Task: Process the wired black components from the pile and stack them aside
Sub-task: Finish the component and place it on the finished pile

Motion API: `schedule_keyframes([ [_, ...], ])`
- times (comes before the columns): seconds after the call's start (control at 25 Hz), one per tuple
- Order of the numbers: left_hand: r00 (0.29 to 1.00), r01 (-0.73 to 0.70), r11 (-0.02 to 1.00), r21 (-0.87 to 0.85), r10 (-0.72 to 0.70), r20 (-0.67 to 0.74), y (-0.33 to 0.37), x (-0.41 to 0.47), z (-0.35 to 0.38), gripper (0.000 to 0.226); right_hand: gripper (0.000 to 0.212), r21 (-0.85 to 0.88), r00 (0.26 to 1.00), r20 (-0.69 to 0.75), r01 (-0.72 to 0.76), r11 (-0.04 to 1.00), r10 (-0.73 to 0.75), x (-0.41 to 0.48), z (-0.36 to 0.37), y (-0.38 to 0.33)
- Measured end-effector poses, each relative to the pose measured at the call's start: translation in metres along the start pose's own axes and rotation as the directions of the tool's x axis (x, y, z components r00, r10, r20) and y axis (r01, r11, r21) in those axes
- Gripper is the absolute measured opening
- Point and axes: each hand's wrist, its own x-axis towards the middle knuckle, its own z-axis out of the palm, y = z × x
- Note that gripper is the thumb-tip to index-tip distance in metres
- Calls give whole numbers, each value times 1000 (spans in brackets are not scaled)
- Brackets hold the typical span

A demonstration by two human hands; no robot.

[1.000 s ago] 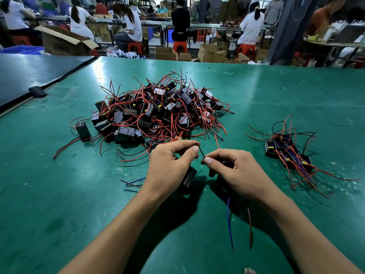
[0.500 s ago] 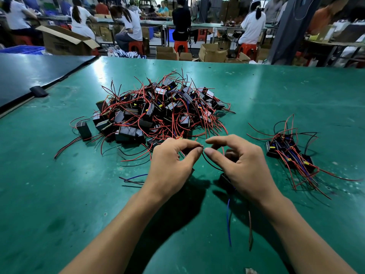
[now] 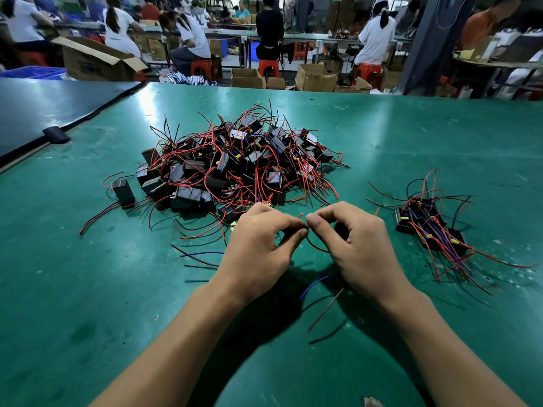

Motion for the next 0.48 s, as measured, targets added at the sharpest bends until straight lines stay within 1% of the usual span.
schedule_keyframes([
  [0.08, 1000, -11, 1000, 8, 10, 9, 0, 0, 1, 8, 19, 25, 995, 46, -90, 996, 89, 1, 2, 1],
  [0.2, 1000, -11, 1000, 17, 11, 19, -1, 1, 0, 7, 20, 57, 988, 77, -136, 989, 132, 1, 2, 2],
  [0.28, 1000, 3, 1000, 21, -4, 19, -2, 1, -1, 8, 14, 87, 988, 88, -137, 987, 130, 1, -1, 3],
  [0.36, 999, 48, 999, 1, -48, 20, -1, 2, -1, 9, 6, 94, 985, 139, -115, 989, 102, 1, -5, 3],
  [0.48, 992, 126, 991, -42, -125, 30, -2, 2, -1, 11, 19, 72, 981, 184, -70, 995, 56, 1, -7, 7],
])
